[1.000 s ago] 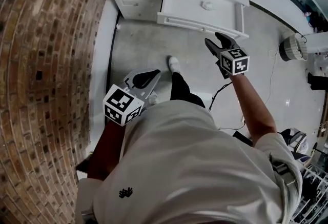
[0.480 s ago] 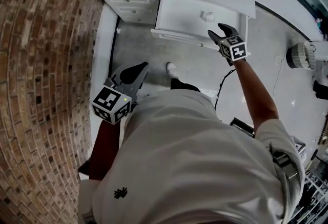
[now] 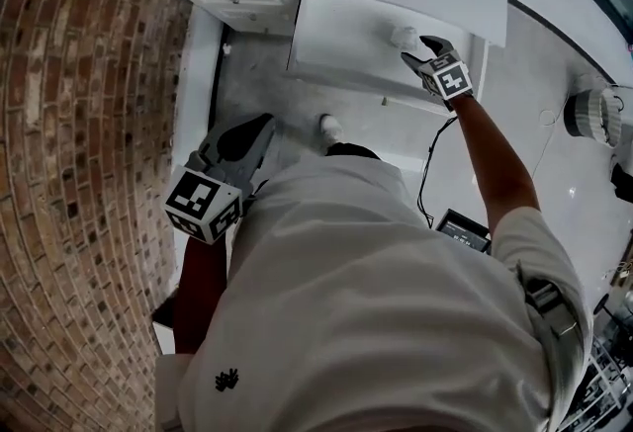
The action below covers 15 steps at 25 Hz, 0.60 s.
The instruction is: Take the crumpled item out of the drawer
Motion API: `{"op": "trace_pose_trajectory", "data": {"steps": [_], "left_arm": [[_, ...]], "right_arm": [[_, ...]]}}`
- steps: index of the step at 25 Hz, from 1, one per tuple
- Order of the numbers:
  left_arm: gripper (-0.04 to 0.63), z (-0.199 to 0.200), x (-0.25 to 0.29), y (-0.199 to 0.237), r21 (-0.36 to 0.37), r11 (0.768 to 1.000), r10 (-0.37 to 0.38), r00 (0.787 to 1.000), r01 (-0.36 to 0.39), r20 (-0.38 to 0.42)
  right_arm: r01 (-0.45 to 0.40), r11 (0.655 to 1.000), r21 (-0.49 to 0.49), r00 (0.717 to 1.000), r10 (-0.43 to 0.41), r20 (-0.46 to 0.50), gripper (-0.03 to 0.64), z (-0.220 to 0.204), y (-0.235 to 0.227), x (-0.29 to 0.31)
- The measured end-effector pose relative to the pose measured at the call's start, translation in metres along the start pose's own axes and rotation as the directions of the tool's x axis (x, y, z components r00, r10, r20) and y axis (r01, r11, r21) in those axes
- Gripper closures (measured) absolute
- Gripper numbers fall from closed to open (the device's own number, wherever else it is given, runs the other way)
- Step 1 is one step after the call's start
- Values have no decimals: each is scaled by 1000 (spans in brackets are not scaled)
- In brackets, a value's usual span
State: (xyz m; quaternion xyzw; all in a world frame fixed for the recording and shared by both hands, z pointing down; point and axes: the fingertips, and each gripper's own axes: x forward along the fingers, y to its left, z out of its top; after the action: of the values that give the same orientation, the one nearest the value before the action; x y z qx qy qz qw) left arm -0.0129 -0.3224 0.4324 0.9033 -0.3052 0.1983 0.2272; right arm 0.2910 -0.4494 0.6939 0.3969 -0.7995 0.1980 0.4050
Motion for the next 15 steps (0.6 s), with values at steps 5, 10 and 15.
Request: {"op": "trace_pose_trajectory", "data": {"steps": [5,10,15], "left_arm": [[589,7,15,16,-28,999,44,999,-45,-20],[589,11,25,28,-38,997,71,996,-73,-55],[589,10,31,34,-47,994,92,993,-96,-79]], "right_arm": [[-44,996,-81,996,38,-79,327,-18,-17,37],[-83,990,-113,988,67,-141,321,-32,-31,69],[-89,983,-160,982,59,-180,321,-44,-43,92]]}}
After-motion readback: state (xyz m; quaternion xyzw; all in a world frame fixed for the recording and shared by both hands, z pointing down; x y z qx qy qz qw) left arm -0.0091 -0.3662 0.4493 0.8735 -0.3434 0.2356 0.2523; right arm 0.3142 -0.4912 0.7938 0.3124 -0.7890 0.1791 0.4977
